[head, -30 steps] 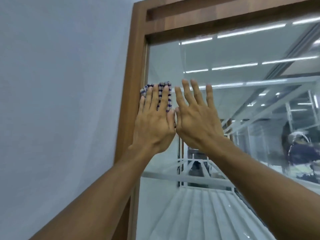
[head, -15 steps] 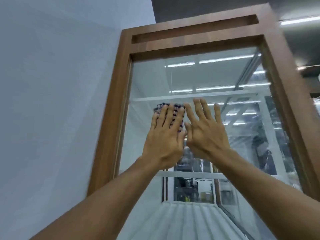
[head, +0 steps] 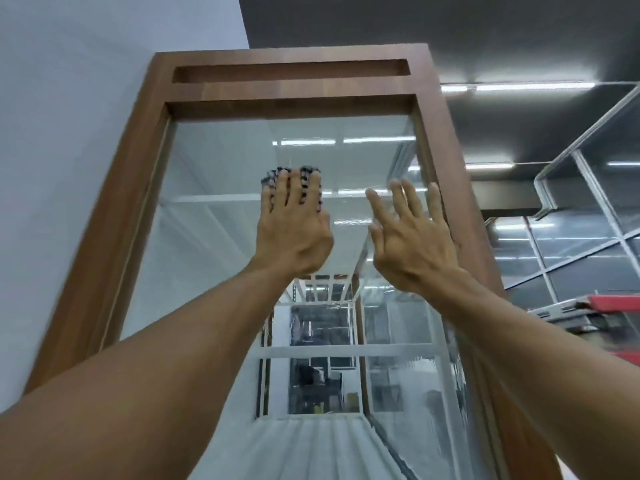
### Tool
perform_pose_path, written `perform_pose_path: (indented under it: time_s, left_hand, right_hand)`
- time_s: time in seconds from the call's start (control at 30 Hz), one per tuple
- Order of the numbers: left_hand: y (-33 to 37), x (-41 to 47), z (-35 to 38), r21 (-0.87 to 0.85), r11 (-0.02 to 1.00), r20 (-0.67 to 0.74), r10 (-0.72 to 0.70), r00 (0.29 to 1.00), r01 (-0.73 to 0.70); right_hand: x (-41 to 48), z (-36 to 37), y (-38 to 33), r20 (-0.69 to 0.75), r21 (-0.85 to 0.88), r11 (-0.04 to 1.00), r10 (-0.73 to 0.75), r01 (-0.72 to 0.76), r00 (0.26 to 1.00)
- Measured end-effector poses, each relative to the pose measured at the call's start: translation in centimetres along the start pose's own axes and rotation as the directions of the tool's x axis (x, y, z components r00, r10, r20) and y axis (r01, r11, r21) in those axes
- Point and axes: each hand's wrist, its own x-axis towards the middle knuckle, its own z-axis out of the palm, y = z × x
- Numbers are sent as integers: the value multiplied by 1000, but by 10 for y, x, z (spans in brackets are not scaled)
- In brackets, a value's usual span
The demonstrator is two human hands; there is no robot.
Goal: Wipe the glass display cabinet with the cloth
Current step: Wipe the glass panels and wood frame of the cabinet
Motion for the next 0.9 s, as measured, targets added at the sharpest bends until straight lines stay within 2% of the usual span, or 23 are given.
perform_pose_path:
  time_s: [0.03,0.13,0.17,0.3,0.43,0.5,0.6,0.73,0.9]
  left_hand:
    - [20,4,3,-18,1000,5,17,1000,-16]
    - [64,-6,19,-20,965,63,263,963,-262]
    - [70,-8,22,-11,954,80,300,951,-300]
    - [100,14,26,-18,976,62,217,974,-217]
    - [130,15,35,-25,955,82,295,952,-294]
    - [123,3,37,-14,942,87,335,938,-335]
    - [103,-20,36,-5,916,84,401,912,-402]
    - [78,-30,29,2,937,78,347,934,-349]
    - [36,-43,19,-2,968,66,249,966,-250]
  right_hand:
    - [-2,-2,11,8,-22,1000,8,-8,1000]
    - [-11,-4,34,-15,13,998,63,-63,998]
    - [-16,-4,39,-36,58,995,78,-76,996]
    - [-30,3,47,-104,226,971,108,-82,989]
    - [-41,5,54,-155,343,936,142,-82,978]
    - [-45,4,55,-138,334,940,116,-64,984]
    - [-50,3,49,-111,201,977,98,-74,989]
    - [-50,6,20,-85,-9,998,68,-69,994]
    - [-30,14,-25,-8,153,988,31,-29,999]
